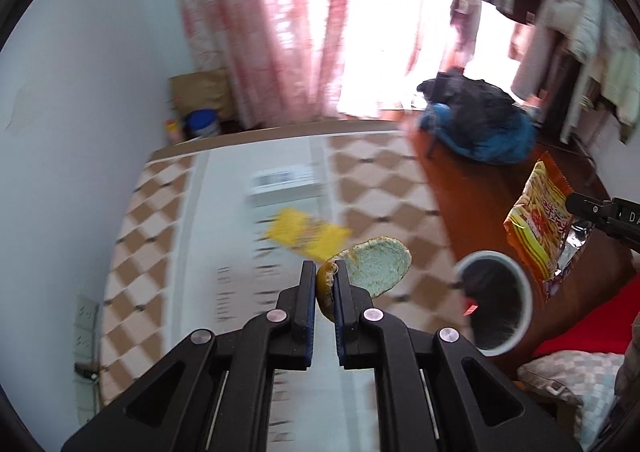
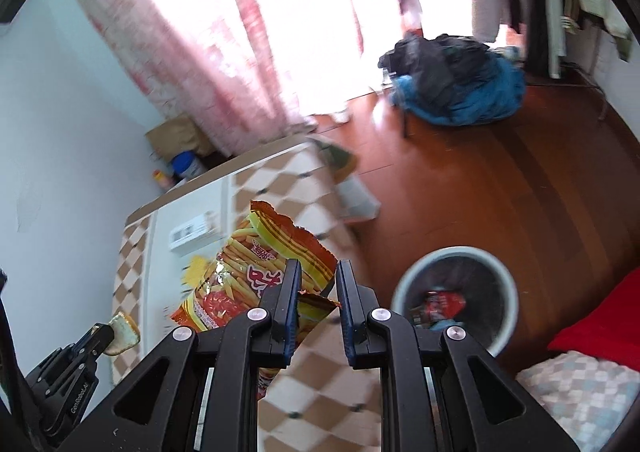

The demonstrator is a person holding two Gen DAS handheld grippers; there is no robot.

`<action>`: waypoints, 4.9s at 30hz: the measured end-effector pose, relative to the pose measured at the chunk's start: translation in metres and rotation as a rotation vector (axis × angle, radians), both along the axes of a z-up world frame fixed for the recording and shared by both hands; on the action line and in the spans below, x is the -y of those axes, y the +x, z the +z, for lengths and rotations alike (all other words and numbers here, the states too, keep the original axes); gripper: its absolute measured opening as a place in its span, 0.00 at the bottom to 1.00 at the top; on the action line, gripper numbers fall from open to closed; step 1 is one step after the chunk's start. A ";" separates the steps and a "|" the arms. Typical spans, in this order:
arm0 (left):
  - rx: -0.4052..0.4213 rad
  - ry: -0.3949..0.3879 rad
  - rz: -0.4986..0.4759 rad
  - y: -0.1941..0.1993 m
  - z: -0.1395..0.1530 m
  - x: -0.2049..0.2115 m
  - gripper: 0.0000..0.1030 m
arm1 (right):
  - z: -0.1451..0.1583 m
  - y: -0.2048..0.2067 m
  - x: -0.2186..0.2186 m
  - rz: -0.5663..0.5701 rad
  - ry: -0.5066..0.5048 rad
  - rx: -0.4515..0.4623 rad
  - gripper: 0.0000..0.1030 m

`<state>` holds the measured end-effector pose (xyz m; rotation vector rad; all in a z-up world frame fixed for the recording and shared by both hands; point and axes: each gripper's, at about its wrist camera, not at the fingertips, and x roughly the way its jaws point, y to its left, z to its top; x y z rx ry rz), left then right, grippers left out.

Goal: Collect trash
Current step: 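Carry the crust and fries bag over the bin and open both tools, then move both open tools back over the table, then grasp the white barcode box with the left tool while the right tool grasps the yellow box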

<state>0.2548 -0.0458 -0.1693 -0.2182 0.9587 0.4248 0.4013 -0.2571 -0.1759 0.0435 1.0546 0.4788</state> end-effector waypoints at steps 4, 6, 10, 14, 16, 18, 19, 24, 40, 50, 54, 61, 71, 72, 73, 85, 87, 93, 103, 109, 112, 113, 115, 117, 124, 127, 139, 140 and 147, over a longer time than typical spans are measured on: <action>-0.010 -0.038 -0.090 0.043 -0.009 0.052 0.05 | 0.003 0.024 0.060 -0.079 -0.019 0.008 0.18; -0.028 -0.058 -0.135 0.065 -0.019 0.079 0.05 | -0.004 0.040 0.097 -0.131 -0.036 0.000 0.18; -0.086 -0.102 -0.223 0.113 -0.051 0.131 0.05 | -0.039 0.067 0.157 -0.228 -0.060 -0.053 0.18; -0.158 -0.115 -0.295 0.155 -0.092 0.175 0.05 | -0.090 0.087 0.202 -0.299 -0.082 -0.136 0.18; -0.199 -0.113 -0.326 0.174 -0.115 0.192 0.05 | -0.125 0.097 0.223 -0.341 -0.080 -0.198 0.18; -0.226 -0.111 -0.341 0.186 -0.133 0.202 0.05 | -0.159 0.104 0.240 -0.379 -0.078 -0.253 0.18; -0.243 -0.110 -0.346 0.192 -0.143 0.206 0.05 | -0.172 0.106 0.246 -0.392 -0.075 -0.276 0.18; -0.311 -0.102 -0.370 0.216 -0.184 0.219 0.06 | -0.239 0.115 0.269 -0.454 -0.057 -0.382 0.18; -0.401 -0.240 -0.317 0.237 -0.232 0.208 0.84 | -0.305 0.124 0.253 -0.428 -0.001 -0.494 0.69; -0.404 -0.173 -0.293 0.213 -0.214 0.198 0.95 | -0.278 0.089 0.213 -0.234 -0.192 -0.403 1.00; -0.396 -0.151 -0.286 0.201 -0.203 0.197 0.96 | -0.261 0.076 0.202 -0.204 -0.252 -0.358 1.00; -0.354 -0.132 -0.285 0.180 -0.171 0.198 0.96 | -0.221 0.066 0.203 -0.216 -0.258 -0.313 1.00; -0.247 -0.122 -0.289 0.142 -0.102 0.194 0.96 | -0.146 0.039 0.206 -0.221 -0.240 -0.237 1.00; -0.236 -0.123 -0.288 0.136 -0.096 0.193 0.96 | -0.134 0.034 0.205 -0.219 -0.233 -0.224 1.00; -0.224 -0.122 -0.288 0.131 -0.089 0.192 0.96 | -0.127 0.031 0.205 -0.220 -0.232 -0.215 1.00; -0.089 -0.052 -0.245 0.080 -0.003 0.169 0.96 | -0.031 -0.016 0.192 -0.240 -0.167 -0.087 1.00; -0.061 -0.054 -0.227 0.074 0.008 0.157 0.96 | -0.019 -0.022 0.188 -0.249 -0.137 -0.073 1.00; -0.036 -0.048 -0.109 0.052 0.015 0.099 0.96 | 0.013 -0.033 0.145 -0.203 -0.039 -0.046 1.00; -0.235 -0.056 0.171 -0.015 -0.086 -0.059 0.96 | -0.041 -0.026 -0.085 0.292 -0.105 -0.149 1.00; -0.342 -0.128 0.229 -0.040 -0.158 -0.132 0.96 | -0.114 -0.009 -0.221 0.514 -0.245 -0.233 1.00; -0.355 -0.131 0.230 -0.042 -0.170 -0.153 0.96 | -0.146 -0.002 -0.278 0.610 -0.370 -0.223 1.00; -0.356 -0.132 0.235 -0.043 -0.172 -0.158 0.96 | -0.153 -0.002 -0.291 0.636 -0.408 -0.213 1.00; -0.351 -0.144 0.232 -0.044 -0.175 -0.168 0.96 | -0.167 0.001 -0.319 0.695 -0.482 -0.188 1.00; -0.352 -0.148 0.231 -0.045 -0.177 -0.174 0.96 | -0.178 0.005 -0.339 0.737 -0.532 -0.189 1.00; -0.371 -0.140 0.194 -0.045 -0.186 -0.183 0.96 | -0.194 0.004 -0.356 0.797 -0.590 -0.210 0.70; -0.386 -0.090 0.148 -0.036 -0.183 -0.184 0.96 | -0.189 0.005 -0.344 0.771 -0.568 -0.256 0.69; -0.332 0.291 -0.363 0.099 -0.136 -0.168 0.95 | -0.173 0.113 -0.229 0.307 -0.439 -0.341 0.69; -0.348 0.303 -0.416 0.106 -0.139 -0.168 0.95 | -0.173 0.114 -0.223 0.298 -0.441 -0.345 0.69; -0.475 0.263 -0.598 0.148 -0.165 -0.146 0.94 | -0.182 0.123 -0.220 0.284 -0.435 -0.365 0.68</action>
